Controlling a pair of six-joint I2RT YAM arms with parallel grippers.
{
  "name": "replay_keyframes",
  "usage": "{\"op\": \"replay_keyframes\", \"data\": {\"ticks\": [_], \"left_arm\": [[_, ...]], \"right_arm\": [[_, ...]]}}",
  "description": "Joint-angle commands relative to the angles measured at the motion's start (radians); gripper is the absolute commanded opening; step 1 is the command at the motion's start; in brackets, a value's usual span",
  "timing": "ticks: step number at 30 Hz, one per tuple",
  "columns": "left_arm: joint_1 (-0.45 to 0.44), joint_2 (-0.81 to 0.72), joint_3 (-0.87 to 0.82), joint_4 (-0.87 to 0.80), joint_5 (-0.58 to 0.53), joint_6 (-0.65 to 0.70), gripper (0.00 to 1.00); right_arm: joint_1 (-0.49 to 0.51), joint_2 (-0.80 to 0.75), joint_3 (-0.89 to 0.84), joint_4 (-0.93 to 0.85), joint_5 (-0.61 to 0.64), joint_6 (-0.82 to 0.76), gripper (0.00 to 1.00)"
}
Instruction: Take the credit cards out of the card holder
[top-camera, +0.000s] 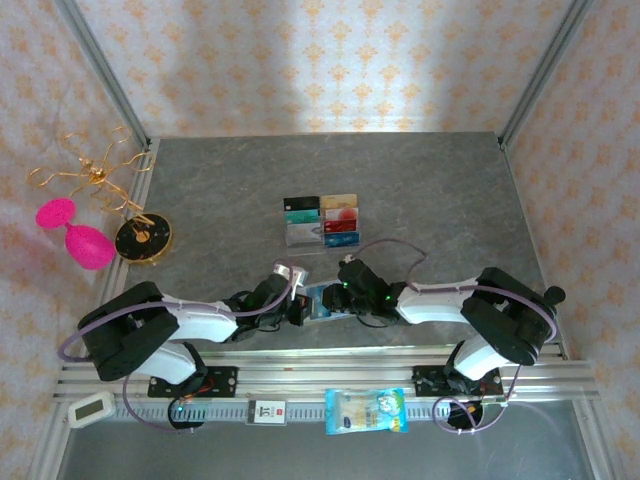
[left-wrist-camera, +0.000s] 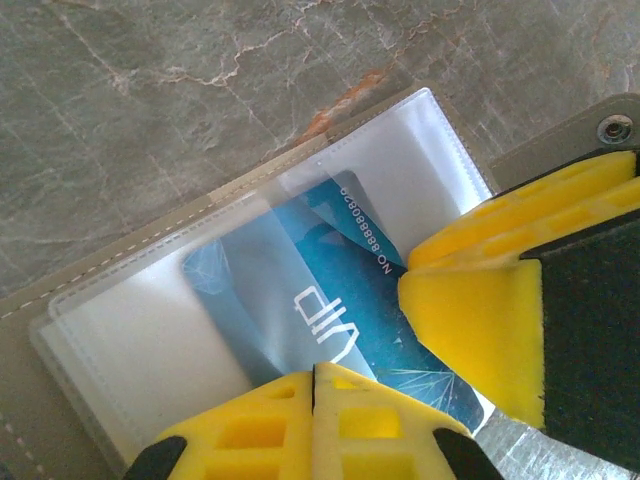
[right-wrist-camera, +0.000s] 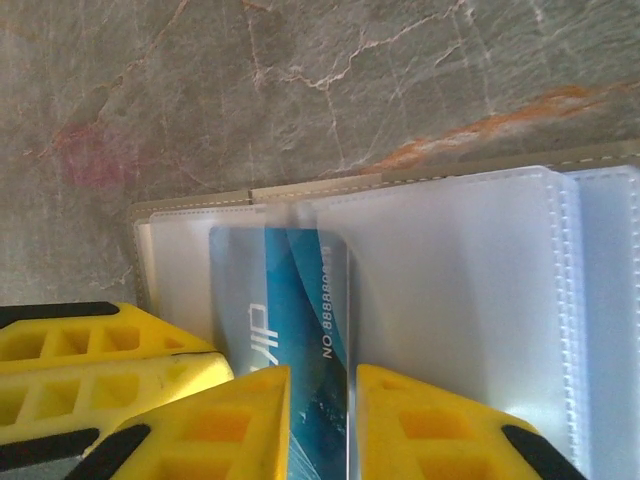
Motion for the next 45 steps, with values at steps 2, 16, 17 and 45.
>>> {"op": "replay_keyframes", "data": {"ticks": [2,16,17,45], "left_arm": [[-0.003,0.054,-0.018,0.003,0.005,0.013,0.00],[0.010,-0.025,-0.058,0.002,-0.003,0.013,0.00],[0.013,-0.037,-0.060,0.006,-0.003,0.013,0.00],[0.040,0.020,0.000,0.237,0.142,-0.037,0.08]], "right_arm": [[-0.008,0.023,-0.013,0.020,-0.037,-0.001,0.23],[-0.021,-0.119,-0.068,-0.078,0.123,0.015,0.00],[-0.021,-0.143,-0.072,-0.098,0.137,0.013,0.00],[-0.028,-0.094,-0.080,0.018,0.027,-0.015,0.00]]}}
